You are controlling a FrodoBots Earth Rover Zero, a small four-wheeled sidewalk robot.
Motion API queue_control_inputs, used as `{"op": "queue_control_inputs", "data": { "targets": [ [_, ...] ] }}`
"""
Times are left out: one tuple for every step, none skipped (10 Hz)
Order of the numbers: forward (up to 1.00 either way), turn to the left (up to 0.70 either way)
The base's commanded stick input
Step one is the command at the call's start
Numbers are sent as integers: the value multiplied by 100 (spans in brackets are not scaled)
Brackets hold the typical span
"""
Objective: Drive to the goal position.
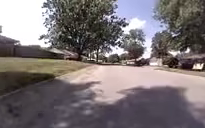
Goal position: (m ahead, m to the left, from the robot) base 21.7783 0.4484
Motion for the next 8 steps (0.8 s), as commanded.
{"op": "queue_control_inputs", "data": {
  "targets": [
    [100, 0],
    [100, 0],
    [100, -2],
    [100, -22],
    [100, -39],
    [100, -38],
    [100, 0],
    [100, 0]
  ]
}}
